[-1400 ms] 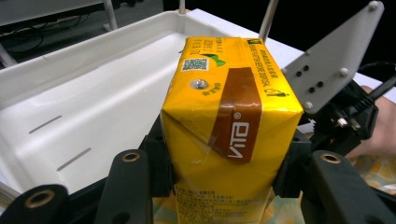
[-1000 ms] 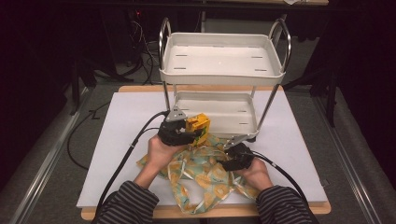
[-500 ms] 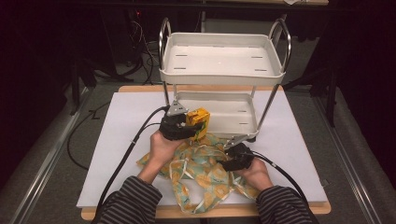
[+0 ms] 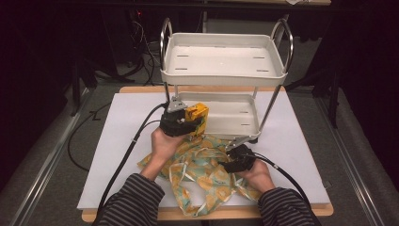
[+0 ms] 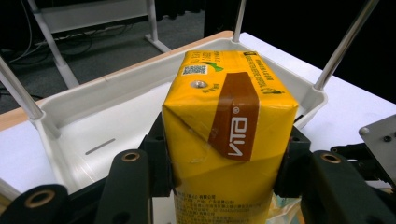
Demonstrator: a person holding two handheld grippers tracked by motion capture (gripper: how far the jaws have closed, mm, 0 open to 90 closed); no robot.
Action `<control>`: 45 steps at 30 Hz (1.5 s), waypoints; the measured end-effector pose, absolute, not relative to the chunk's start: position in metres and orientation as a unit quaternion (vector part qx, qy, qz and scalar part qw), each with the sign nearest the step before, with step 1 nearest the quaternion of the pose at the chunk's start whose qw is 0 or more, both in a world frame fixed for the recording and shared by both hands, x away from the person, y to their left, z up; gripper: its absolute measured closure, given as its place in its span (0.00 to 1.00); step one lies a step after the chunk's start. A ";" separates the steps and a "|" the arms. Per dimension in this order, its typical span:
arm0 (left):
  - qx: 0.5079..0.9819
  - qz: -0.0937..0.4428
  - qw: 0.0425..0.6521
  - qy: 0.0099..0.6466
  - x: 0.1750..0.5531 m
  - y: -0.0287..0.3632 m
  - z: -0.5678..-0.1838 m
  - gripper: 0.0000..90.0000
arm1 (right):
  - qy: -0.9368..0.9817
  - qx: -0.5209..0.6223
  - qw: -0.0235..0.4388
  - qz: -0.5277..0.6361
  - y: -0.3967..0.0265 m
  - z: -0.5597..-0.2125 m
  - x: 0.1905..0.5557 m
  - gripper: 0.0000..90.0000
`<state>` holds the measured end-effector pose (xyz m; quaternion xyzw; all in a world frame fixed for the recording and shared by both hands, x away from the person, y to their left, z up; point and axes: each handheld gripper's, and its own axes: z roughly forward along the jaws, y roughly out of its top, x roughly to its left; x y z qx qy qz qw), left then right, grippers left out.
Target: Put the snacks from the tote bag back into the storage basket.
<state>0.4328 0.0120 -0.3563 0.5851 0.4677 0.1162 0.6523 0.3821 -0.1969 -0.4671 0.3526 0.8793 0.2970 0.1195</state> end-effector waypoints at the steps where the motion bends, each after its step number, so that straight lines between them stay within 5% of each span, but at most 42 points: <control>1: 0.587 0.118 0.652 0.466 0.434 0.012 -0.357 0.58 | 0.879 0.354 0.118 0.296 -0.197 -0.467 0.382 0.49; 45: 0.584 0.163 0.629 0.486 0.481 -0.008 -0.382 0.58 | 0.879 0.354 0.117 0.297 -0.197 -0.467 0.381 0.49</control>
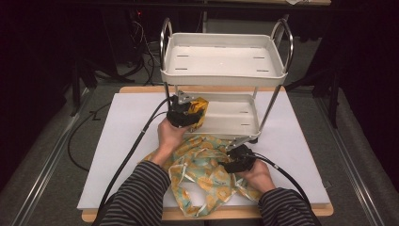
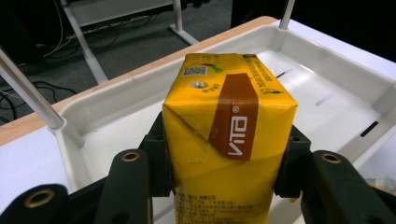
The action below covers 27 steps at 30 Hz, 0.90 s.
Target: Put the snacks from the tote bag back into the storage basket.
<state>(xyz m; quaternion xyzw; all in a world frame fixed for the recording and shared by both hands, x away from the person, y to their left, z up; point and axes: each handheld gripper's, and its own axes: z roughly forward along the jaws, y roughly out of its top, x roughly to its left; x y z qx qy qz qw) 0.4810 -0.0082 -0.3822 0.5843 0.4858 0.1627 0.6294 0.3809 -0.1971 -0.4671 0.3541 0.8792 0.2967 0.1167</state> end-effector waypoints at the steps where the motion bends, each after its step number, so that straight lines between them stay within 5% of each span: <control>1: 0.586 0.164 0.628 0.485 0.481 -0.008 -0.383 0.58 | 0.879 0.354 0.117 0.296 -0.197 -0.467 0.381 0.49; 27: 0.591 0.176 0.614 0.492 0.485 -0.016 -0.396 0.58 | 0.879 0.354 0.118 0.295 -0.197 -0.467 0.381 0.49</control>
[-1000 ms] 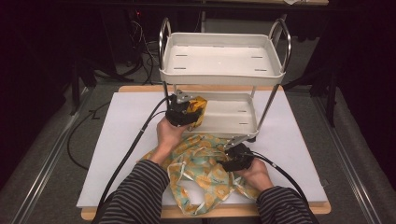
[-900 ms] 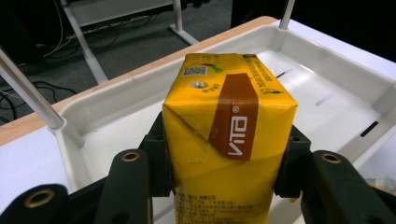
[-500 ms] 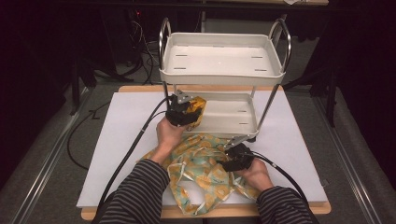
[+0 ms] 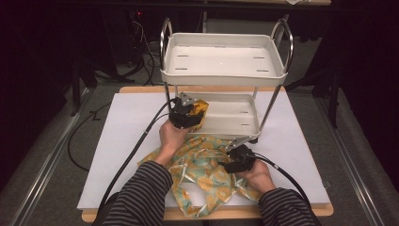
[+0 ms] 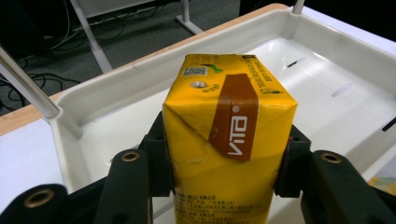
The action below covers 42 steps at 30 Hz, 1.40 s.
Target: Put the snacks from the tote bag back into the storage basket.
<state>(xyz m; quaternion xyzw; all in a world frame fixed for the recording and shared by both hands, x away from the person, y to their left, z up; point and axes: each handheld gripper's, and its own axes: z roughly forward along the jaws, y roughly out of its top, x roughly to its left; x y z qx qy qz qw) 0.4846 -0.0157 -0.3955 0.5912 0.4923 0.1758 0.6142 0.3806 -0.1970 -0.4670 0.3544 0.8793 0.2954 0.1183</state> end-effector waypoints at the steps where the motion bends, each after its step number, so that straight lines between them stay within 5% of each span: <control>1: 0.592 0.175 0.614 0.491 0.484 -0.016 -0.396 0.58 | 0.880 0.354 0.118 0.295 -0.197 -0.467 0.381 0.49; 42: 0.638 0.142 0.575 0.493 0.474 -0.006 -0.406 0.58 | 0.879 0.356 0.117 0.296 -0.197 -0.467 0.381 0.49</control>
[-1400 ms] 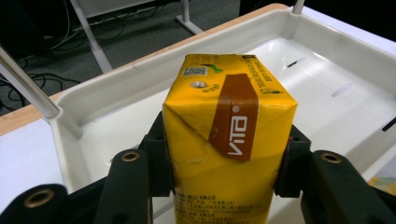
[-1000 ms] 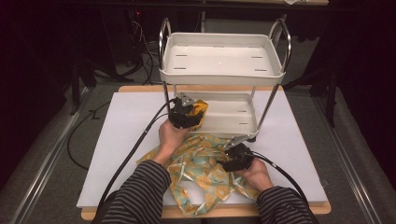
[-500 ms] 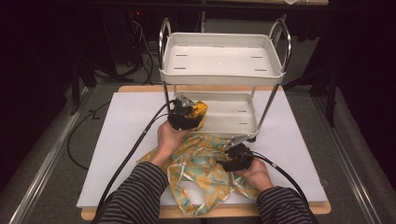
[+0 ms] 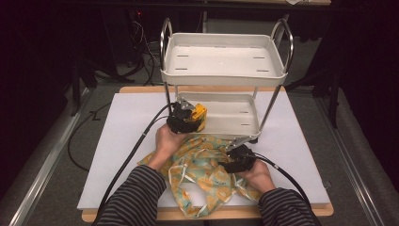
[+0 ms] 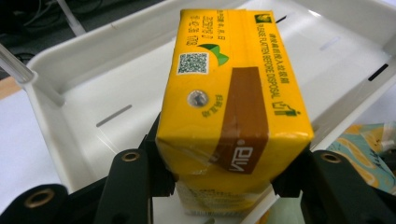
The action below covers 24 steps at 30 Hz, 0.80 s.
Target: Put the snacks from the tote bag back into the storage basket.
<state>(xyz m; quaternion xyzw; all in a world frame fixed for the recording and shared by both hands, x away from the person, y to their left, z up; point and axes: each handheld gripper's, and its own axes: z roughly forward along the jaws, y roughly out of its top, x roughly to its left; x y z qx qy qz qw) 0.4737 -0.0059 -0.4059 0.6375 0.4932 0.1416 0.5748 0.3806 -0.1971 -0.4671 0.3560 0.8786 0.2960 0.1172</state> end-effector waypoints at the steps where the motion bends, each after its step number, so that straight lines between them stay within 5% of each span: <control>1: 0.638 0.141 0.574 0.494 0.473 -0.005 -0.406 0.58 | 0.878 0.356 0.117 0.296 -0.197 -0.467 0.381 0.49; 24: 0.645 0.133 0.569 0.492 0.468 -0.005 -0.403 0.49 | 0.878 0.355 0.117 0.297 -0.197 -0.467 0.381 0.49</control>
